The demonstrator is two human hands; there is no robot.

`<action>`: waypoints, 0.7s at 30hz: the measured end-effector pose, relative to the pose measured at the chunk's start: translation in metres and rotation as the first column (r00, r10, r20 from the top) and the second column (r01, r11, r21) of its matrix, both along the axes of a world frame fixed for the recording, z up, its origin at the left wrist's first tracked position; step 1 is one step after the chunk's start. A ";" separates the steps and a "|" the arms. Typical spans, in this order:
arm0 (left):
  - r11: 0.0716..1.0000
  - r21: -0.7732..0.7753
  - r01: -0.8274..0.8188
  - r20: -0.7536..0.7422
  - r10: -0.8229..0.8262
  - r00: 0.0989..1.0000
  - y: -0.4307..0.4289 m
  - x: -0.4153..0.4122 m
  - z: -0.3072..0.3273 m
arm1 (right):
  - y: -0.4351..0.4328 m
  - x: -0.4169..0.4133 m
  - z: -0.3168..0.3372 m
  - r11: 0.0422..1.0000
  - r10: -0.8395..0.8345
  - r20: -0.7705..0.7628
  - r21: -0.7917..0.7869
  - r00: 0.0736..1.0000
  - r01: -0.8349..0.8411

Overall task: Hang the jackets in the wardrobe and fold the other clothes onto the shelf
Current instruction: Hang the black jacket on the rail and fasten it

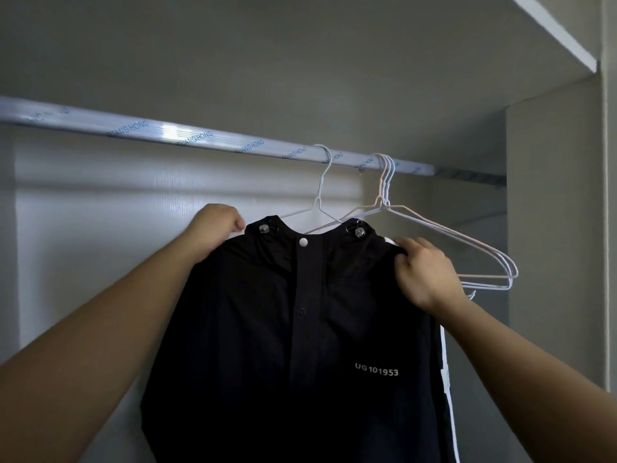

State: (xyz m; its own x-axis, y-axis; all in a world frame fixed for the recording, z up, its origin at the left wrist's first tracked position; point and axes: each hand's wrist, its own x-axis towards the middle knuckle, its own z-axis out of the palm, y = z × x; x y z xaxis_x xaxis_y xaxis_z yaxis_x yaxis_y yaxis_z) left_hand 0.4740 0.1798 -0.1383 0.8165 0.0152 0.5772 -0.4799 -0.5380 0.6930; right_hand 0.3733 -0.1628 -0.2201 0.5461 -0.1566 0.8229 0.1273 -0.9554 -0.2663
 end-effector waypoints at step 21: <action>0.915 0.129 -0.383 0.354 0.319 0.879 -0.016 -0.063 0.011 | 0.120 -0.062 0.038 0.919 0.394 -0.159 0.055 0.905 -0.391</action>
State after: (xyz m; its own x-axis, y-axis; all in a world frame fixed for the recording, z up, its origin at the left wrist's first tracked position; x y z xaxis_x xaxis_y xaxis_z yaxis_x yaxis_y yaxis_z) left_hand 0.4113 0.1643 -0.1278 0.5486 0.1305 0.8258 -0.4118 -0.8175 0.4027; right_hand 0.3114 -0.0426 -0.1823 0.6934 0.0811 0.7159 0.4437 -0.8309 -0.3356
